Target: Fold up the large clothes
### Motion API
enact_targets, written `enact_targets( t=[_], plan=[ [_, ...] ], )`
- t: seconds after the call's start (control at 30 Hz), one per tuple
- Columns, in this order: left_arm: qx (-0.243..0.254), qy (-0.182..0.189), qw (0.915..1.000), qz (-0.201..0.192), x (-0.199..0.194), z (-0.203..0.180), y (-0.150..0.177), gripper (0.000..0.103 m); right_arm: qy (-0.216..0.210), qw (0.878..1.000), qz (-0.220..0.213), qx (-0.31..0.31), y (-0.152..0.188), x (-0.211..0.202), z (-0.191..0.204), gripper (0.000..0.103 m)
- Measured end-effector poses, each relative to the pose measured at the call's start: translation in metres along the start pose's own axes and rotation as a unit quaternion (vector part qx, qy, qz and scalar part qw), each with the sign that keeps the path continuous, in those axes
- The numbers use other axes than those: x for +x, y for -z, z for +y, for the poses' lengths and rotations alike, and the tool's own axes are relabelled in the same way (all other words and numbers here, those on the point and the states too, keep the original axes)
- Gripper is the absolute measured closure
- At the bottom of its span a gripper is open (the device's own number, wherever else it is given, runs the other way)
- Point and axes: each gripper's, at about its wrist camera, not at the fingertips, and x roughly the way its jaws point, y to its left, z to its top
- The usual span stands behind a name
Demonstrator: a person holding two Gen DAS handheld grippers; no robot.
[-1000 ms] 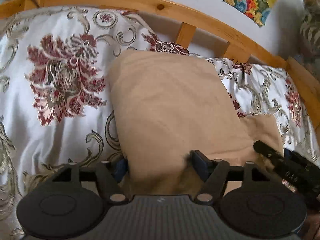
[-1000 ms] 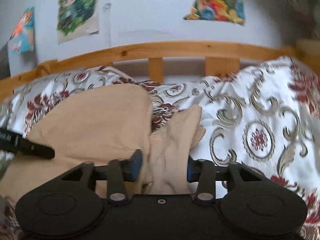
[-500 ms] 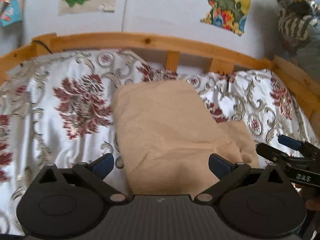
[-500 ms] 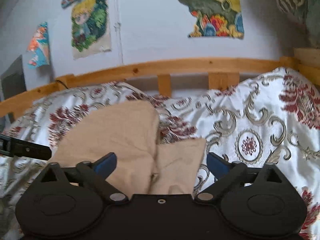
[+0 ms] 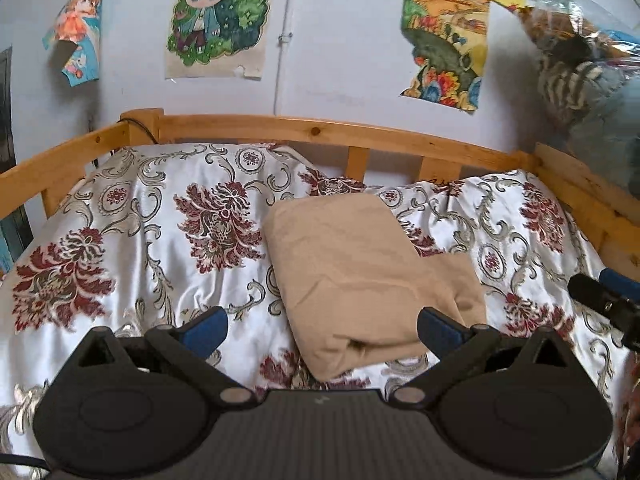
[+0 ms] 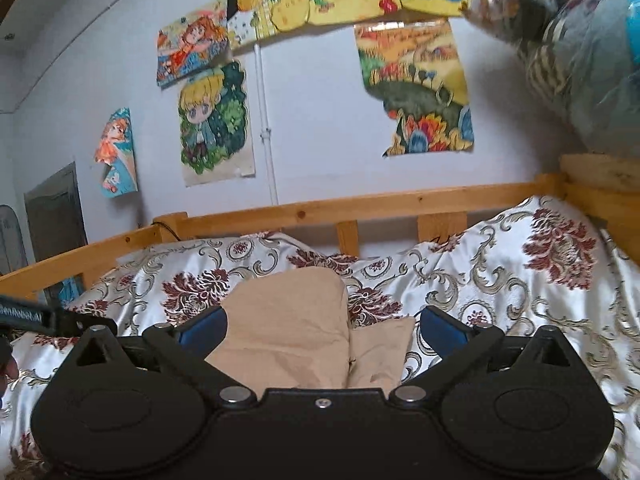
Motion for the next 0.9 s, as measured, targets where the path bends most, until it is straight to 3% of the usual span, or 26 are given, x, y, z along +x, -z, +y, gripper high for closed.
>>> enact_targets(
  t=[0.23, 0.4, 0.9],
  plan=[
    [-0.007, -0.003, 1.0000, -0.003, -0.013, 0.001, 0.037, 0.000, 0.036, 0.999, -0.004, -0.007, 0.032, -0.043, 0.008, 0.001],
    [-0.007, -0.023, 0.9997, 0.003, -0.006, 0.004, 0.060, 0.000, 0.040, 0.998, 0.048, -0.016, 0.051, -0.033, 0.009, 0.001],
    [-0.010, -0.028, 0.9995, 0.008, -0.003, 0.007, 0.063, 0.000, 0.036, 0.997, 0.060, -0.013, 0.054, -0.026, 0.010, 0.001]
  ],
)
